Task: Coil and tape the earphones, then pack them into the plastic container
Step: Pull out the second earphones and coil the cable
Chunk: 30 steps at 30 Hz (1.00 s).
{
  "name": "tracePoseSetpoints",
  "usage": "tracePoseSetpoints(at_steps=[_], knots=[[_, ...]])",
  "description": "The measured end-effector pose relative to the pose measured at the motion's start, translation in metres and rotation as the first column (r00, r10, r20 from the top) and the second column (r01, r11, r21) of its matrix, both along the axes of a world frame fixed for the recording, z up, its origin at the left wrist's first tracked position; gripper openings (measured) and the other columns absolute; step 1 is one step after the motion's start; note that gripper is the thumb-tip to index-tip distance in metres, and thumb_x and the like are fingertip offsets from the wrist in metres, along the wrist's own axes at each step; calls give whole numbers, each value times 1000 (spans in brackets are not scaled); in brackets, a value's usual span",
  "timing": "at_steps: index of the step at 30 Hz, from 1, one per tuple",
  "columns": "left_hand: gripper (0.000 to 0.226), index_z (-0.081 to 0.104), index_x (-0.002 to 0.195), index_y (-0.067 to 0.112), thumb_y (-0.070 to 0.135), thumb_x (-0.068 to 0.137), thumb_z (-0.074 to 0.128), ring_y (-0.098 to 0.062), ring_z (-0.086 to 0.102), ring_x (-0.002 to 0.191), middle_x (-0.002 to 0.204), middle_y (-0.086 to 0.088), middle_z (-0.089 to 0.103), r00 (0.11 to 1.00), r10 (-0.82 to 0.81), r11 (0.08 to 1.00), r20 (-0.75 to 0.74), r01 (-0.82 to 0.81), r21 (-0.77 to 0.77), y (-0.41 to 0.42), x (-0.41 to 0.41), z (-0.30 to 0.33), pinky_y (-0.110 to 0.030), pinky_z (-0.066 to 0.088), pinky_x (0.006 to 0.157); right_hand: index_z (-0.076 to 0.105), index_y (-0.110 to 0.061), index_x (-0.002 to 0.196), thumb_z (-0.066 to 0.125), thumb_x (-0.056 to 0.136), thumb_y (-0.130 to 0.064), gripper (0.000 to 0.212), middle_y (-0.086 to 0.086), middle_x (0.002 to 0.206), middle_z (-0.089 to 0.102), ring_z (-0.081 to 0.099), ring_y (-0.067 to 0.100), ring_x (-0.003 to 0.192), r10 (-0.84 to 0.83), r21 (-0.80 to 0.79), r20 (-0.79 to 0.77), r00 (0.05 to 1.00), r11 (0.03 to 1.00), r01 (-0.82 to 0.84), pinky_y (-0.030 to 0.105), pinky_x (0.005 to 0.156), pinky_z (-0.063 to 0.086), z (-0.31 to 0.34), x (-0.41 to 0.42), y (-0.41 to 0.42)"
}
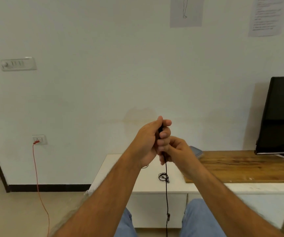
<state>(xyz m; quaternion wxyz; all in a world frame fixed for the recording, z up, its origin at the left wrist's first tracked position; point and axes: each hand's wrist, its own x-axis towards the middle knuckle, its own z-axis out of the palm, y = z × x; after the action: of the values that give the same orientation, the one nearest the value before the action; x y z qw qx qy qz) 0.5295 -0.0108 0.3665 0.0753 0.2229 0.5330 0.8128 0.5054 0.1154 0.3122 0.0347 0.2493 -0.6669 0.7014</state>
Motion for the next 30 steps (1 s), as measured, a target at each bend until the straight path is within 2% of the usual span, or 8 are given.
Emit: tracePoseSetpoints(at_steps=[3, 9, 12, 17, 21, 24, 26, 30], knots=[[32, 55, 98, 10, 34, 106, 34, -10, 40, 49, 61, 3, 44, 996, 84, 996, 3, -84, -16, -2, -3, -2, -22, 34, 47, 63, -3, 82, 52, 100, -13, 23, 11, 68, 61, 55, 22, 55, 27, 74, 24, 999, 997, -29, 32, 55, 47, -17, 7, 0], [38, 60, 105, 11, 32, 107, 28, -17, 66, 67, 70, 1, 65, 976, 214, 976, -37, -216, -36, -6, -9, -10, -30, 56, 65, 70, -10, 101, 52, 100, -14, 18, 11, 69, 60, 56, 26, 59, 52, 236, 72, 996, 969, -68, 36, 60, 53, -31, 18, 4], [40, 61, 106, 11, 32, 107, 28, -22, 71, 80, 81, -3, 71, 966, 252, 965, -64, -256, -60, -9, -12, -16, -36, 57, 77, 68, -10, 105, 56, 99, -13, 15, 10, 69, 58, 57, 27, 61, 83, 314, 74, 994, 944, -103, 39, 64, 55, -27, 25, 8], [39, 62, 108, 8, 31, 107, 31, -26, 72, 90, 92, -8, 72, 946, 301, 933, -123, -319, -167, -14, -15, -31, -40, 56, 85, 68, -13, 104, 60, 95, -12, 12, 6, 62, 58, 53, 18, 53, 97, 416, 24, 995, 904, -98, 33, 57, 47, -10, 31, 18], [39, 64, 106, 4, 30, 106, 35, -21, 70, 80, 88, -9, 71, 942, 309, 900, -132, -335, -279, -17, -12, -40, -30, 59, 74, 70, -9, 91, 63, 93, -14, 9, 3, 58, 57, 52, 14, 51, 35, 491, -93, 995, 871, 16, 41, 64, 56, 10, 28, 26], [40, 64, 103, 2, 29, 106, 35, -17, 67, 69, 81, -9, 70, 935, 302, 850, -185, -352, -392, -11, -8, -47, -28, 58, 65, 70, -9, 87, 63, 93, -14, 9, -8, 51, 57, 51, 9, 47, 3, 544, -200, 980, 832, 109, 30, 57, 52, 20, 23, 28], [39, 63, 96, 5, 29, 107, 34, -13, 63, 56, 72, -5, 67, 930, 296, 818, -218, -365, -445, -7, -5, -49, -26, 52, 54, 69, -11, 88, 62, 93, -12, 9, -7, 53, 59, 49, 7, 46, -14, 530, -266, 964, 833, 159, 21, 51, 45, 25, 20, 27], [42, 60, 82, 12, 33, 106, 32, -11, 45, 46, 61, -1, 57, 922, 337, 808, -189, -387, -444, -6, -5, -49, -24, 35, 47, 70, -14, 88, 65, 91, -13, 6, 4, 62, 65, 51, 10, 49, -71, 468, -373, 925, 847, 254, 21, 52, 45, 29, 7, 25]])
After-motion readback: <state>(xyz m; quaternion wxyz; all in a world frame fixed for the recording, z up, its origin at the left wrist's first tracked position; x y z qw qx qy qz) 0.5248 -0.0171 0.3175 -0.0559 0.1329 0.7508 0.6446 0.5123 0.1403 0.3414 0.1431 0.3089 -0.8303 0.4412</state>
